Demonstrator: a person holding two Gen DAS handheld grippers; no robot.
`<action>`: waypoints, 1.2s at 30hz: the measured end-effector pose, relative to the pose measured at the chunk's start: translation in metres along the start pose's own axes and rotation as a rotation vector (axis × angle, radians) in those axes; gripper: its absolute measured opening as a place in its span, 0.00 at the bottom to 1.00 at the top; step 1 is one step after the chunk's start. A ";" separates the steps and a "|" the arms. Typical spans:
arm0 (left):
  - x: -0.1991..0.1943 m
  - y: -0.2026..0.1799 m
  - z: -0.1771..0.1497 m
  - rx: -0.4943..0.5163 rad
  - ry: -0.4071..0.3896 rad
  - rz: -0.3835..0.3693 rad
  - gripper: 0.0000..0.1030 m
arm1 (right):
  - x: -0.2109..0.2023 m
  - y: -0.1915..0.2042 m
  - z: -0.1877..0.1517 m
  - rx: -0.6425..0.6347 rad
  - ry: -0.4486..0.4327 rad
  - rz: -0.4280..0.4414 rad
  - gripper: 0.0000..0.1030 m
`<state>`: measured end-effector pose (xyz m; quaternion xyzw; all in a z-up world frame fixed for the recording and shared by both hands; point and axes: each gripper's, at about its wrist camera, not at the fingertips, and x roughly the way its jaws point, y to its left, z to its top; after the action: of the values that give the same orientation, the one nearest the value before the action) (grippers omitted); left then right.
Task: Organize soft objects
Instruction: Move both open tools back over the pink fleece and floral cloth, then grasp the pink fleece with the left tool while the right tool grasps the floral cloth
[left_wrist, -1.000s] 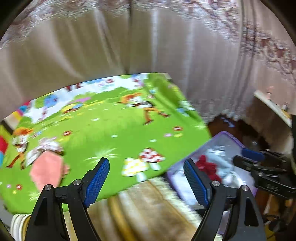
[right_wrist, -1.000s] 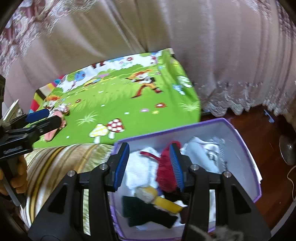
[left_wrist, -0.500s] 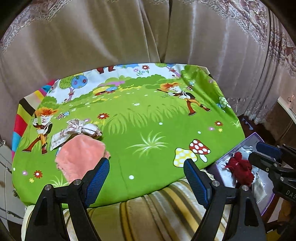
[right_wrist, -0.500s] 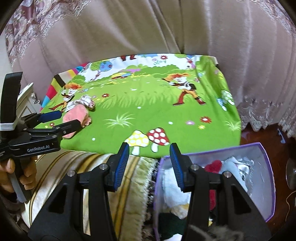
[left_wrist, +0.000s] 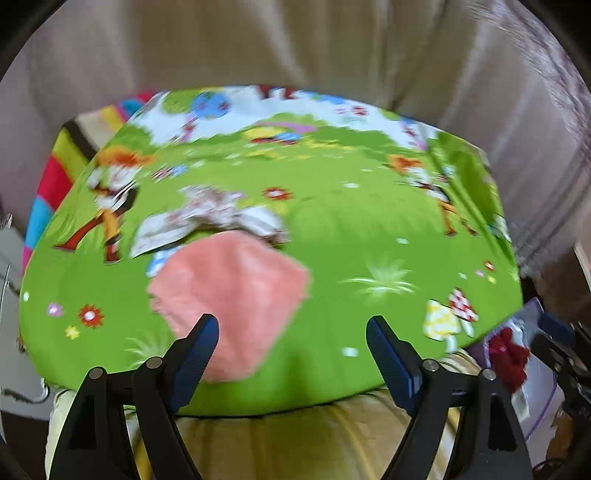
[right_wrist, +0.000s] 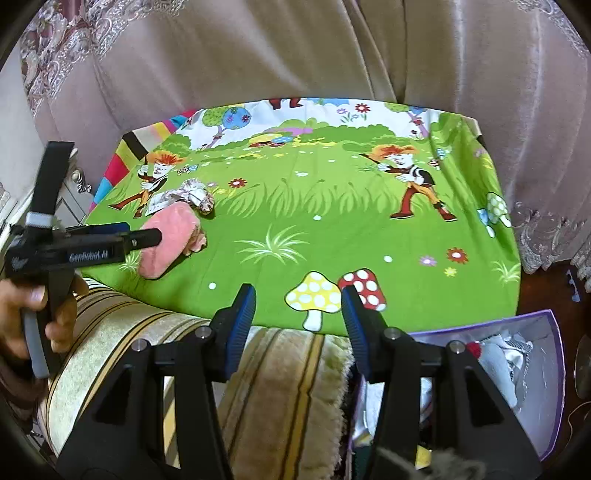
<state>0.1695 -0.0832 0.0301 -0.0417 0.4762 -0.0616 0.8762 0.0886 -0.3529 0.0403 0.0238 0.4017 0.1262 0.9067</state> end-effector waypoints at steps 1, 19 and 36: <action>0.004 0.010 0.002 -0.024 0.010 0.007 0.80 | 0.002 0.002 0.001 -0.003 0.002 0.004 0.51; 0.074 0.079 0.019 -0.252 0.202 -0.053 0.81 | 0.047 0.020 0.019 -0.036 0.059 0.060 0.52; 0.079 0.067 0.035 -0.180 0.113 -0.058 0.20 | 0.077 0.040 0.033 -0.057 0.097 0.100 0.52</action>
<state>0.2458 -0.0285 -0.0254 -0.1306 0.5270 -0.0464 0.8385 0.1540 -0.2929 0.0127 0.0119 0.4399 0.1835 0.8790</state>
